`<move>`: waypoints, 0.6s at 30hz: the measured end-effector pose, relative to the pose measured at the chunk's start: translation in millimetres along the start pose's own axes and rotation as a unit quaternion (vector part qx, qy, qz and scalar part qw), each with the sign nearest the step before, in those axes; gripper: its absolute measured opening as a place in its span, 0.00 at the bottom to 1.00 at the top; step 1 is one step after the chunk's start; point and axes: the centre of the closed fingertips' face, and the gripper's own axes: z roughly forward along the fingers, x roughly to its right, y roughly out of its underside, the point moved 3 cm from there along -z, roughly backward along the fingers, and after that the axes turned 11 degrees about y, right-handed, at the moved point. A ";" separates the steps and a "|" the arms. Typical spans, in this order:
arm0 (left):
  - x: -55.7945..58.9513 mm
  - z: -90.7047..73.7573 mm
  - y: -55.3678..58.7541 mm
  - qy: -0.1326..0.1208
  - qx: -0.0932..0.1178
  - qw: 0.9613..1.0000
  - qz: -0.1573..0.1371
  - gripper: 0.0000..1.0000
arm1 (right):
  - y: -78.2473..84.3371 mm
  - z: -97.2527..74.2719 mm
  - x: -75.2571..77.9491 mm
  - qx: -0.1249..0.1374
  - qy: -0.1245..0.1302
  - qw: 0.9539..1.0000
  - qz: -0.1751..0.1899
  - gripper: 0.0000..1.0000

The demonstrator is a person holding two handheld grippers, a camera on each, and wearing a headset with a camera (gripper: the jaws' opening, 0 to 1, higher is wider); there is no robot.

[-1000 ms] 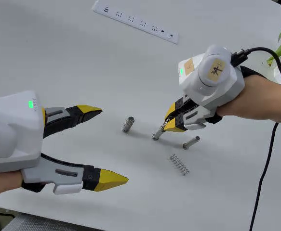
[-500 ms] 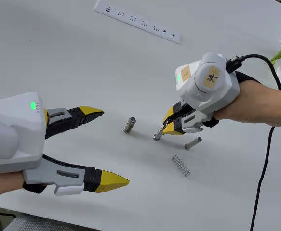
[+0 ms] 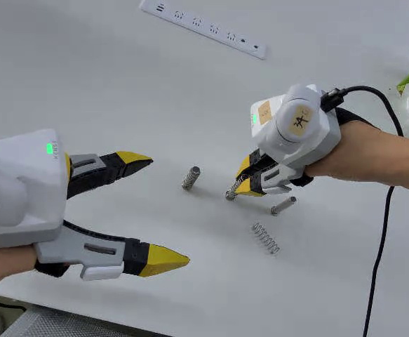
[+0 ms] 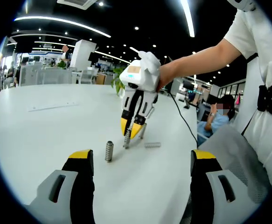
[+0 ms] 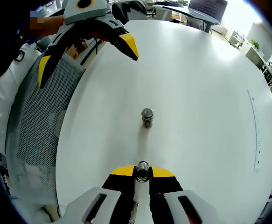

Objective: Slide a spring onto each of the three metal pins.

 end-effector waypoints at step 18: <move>0.9 -0.2 1.3 0.001 -0.002 1.000 0.000 0.84 | 2.1 9.8 -2.2 0.000 0.000 1.000 0.003 0.08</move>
